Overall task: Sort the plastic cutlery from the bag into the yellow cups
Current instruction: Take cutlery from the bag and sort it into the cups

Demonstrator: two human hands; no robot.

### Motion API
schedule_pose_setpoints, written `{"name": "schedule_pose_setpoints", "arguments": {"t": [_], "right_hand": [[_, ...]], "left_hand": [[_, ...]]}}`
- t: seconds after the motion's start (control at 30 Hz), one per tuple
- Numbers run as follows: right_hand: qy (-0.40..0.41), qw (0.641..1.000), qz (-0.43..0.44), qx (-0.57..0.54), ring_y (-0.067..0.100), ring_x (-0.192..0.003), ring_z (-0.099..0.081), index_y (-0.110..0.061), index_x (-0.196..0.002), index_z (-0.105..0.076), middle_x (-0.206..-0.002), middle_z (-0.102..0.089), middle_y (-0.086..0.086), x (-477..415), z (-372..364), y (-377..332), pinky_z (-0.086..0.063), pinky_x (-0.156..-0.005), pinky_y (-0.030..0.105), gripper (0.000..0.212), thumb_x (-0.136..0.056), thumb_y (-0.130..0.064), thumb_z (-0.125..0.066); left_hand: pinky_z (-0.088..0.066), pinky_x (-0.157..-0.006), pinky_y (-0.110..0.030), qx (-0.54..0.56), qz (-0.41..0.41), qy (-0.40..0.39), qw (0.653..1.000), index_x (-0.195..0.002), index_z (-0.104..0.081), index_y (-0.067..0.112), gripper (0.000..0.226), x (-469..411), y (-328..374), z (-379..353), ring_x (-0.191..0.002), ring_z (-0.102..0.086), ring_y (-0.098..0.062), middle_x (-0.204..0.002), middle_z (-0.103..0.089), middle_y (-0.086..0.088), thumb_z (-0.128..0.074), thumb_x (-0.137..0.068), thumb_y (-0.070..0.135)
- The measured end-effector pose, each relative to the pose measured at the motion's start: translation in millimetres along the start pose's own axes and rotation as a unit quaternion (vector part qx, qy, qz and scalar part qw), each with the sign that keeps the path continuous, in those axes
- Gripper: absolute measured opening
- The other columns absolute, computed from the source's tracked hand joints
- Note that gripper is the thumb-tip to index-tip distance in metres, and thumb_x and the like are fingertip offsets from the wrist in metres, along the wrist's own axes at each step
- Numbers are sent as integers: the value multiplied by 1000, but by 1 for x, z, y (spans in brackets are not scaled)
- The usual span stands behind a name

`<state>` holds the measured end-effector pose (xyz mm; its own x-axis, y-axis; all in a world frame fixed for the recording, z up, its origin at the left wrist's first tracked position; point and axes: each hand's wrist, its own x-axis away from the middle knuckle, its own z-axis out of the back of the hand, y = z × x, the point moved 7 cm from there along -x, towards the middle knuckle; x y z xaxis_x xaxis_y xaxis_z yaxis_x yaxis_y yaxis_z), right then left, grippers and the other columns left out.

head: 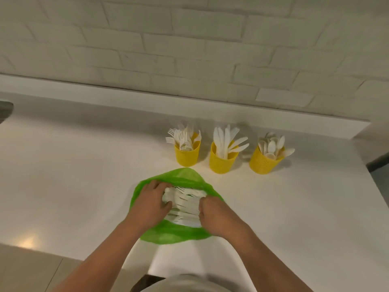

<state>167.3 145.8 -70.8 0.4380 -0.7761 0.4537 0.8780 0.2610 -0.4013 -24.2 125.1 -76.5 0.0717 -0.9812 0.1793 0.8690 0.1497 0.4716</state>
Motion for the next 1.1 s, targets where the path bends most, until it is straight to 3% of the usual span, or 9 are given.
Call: {"name": "schedule_pose_setpoints", "arguments": {"t": [0.1, 0.2, 0.37, 0.5, 0.67, 0.83, 0.97, 1.1], "right_hand": [[47, 997, -52, 26, 32, -126, -51, -5, -133, -49, -138, -46, 13, -1, 6, 6, -49, -97, 39, 40, -95, -14, -52], [95, 991, -73, 66, 32, -134, -41, -7, -147, -35, -147, -34, 11, -4, 17, 0, -49, -98, 42, 56, -95, -20, -55], [69, 989, -15, 131, 36, -127, -40, -9, -132, -51, -138, -41, 12, -23, 8, -23, -45, -101, 47, 40, -93, -21, -55], [67, 987, 3, 148, 35, -124, -38, -10, -136, -47, -138, -37, 11, -38, -3, -28, -42, -103, 50, 54, -90, -35, -63], [103, 986, 35, 123, 32, -127, -38, -22, -147, -37, -141, -34, 7, -42, -2, -25, -42, -104, 50, 71, -85, -43, -67], [93, 987, 41, 127, 29, -131, -36, -23, -154, -24, -146, -35, 2, -41, -6, -18, -40, -107, 49, 85, -84, -46, -66], [126, 984, 40, 117, 28, -128, -36, -22, -150, -31, -142, -37, 2, -45, 7, -18, -42, -104, 48, 78, -84, -48, -63], [136, 973, 55, 179, 31, -126, -37, -20, -144, -37, -138, -38, 6, -46, 10, -26, -42, -99, 48, 76, -81, -54, -65]], "left_hand": [[-31, -118, -40, -33, 6, -22, 999, -153, -39, 22, 70, -5, -3, -3, -139, -37, -31, -151, -43, -7, -68, -90, 30], [-26, -121, -45, -33, 1, -5, 999, -160, -26, 19, 81, -12, 1, 4, -147, -27, -35, -161, -30, -13, -67, -90, 26], [-37, -116, -48, -42, -5, -56, 998, -160, -23, 23, 86, -21, -1, -1, -141, -38, -38, -158, -32, -13, -69, -87, 28], [-45, -109, -43, -7, 7, -109, 994, -160, -25, 19, 85, -30, -10, -9, -132, -51, -35, -145, -50, -15, -69, -87, 29], [-49, -87, -27, 90, -4, -89, 992, -143, -51, 12, 58, -31, -7, -2, -107, -68, -26, -119, -73, -9, -70, -88, 17], [-53, -96, -36, 83, -34, -104, 991, -147, -46, 17, 62, -31, -16, -3, -109, -67, -25, -129, -68, -5, -63, -87, 21], [-49, -93, -31, 83, -23, -93, 992, -153, -36, 14, 66, -42, -20, 1, -110, -66, -27, -143, -58, -5, -63, -93, 18], [-48, -91, -29, 74, -31, -108, 991, -148, -39, 15, 67, -50, -20, 0, -114, -63, -23, -135, -62, -6, -69, -89, 20]]}}
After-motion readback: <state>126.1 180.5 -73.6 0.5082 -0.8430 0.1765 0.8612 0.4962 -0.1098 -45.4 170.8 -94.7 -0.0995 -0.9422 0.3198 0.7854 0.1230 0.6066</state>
